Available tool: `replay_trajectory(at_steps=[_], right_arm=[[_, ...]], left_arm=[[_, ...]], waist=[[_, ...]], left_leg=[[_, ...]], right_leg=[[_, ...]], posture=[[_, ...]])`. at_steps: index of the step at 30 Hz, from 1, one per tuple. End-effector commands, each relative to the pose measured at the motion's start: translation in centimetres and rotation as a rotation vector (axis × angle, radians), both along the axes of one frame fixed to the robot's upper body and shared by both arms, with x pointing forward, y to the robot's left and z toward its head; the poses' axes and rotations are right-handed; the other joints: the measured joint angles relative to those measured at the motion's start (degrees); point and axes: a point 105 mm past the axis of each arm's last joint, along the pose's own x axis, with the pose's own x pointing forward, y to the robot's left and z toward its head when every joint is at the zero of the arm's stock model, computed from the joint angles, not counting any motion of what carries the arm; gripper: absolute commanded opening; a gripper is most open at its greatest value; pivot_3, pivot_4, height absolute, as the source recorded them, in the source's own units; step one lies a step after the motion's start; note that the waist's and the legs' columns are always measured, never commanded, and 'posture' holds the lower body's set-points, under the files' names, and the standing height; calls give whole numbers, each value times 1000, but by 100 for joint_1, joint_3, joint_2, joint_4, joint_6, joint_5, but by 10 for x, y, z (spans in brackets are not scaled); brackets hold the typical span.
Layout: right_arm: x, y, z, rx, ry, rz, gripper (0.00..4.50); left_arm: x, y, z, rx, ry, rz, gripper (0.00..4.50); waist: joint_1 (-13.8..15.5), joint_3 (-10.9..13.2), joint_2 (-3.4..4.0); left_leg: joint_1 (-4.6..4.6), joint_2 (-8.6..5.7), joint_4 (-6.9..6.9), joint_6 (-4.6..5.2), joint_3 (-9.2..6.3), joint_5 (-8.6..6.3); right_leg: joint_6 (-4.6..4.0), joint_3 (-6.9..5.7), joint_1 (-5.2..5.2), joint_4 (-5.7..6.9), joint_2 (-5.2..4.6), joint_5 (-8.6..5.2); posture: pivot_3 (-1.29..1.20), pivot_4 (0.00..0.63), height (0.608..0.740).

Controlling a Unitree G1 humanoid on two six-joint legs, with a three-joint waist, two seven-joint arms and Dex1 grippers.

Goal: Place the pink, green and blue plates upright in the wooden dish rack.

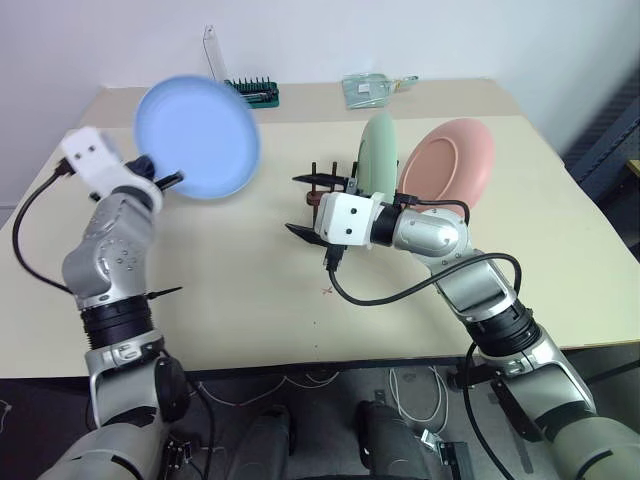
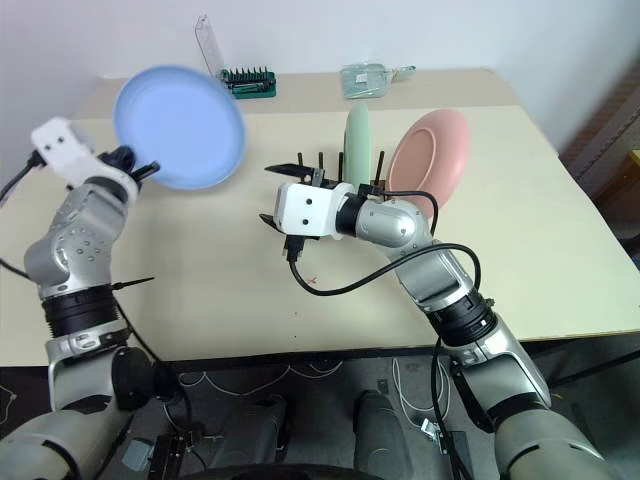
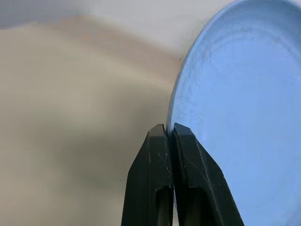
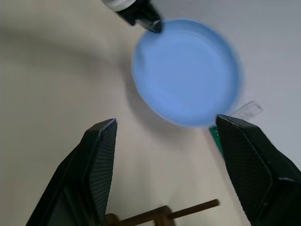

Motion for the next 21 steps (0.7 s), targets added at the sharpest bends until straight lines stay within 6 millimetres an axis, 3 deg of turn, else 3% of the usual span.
replay_trajectory(at_steps=[1,9,16,21], right_arm=[[4,0,25,20,-141,-23,4442],[23,11,38,-80,-330,-63,4442],[33,18,30,-169,-392,-60,4442],[45,18,32,-193,-427,-104,4442]], left_arm=[[-8,-28,29,44,-52,-48,0],[-15,-73,49,58,-51,-160,0],[-24,-99,75,19,-99,-242,0],[-28,-104,82,20,-109,-262,0]], waist=[[-4,0,0],[-30,2,2],[-13,3,0],[-39,4,1]], left_leg=[[0,0,0,0,0,0],[2,4,-3,-6,4,4],[1,2,-2,-21,4,12],[3,2,-5,-23,5,13]], right_leg=[[0,0,0,0,0,0],[-1,2,-3,0,7,0],[0,3,1,-5,5,0],[0,3,0,-4,5,-1]], posture=[[0,150,740],[0,150,740],[0,150,740],[0,150,740]])
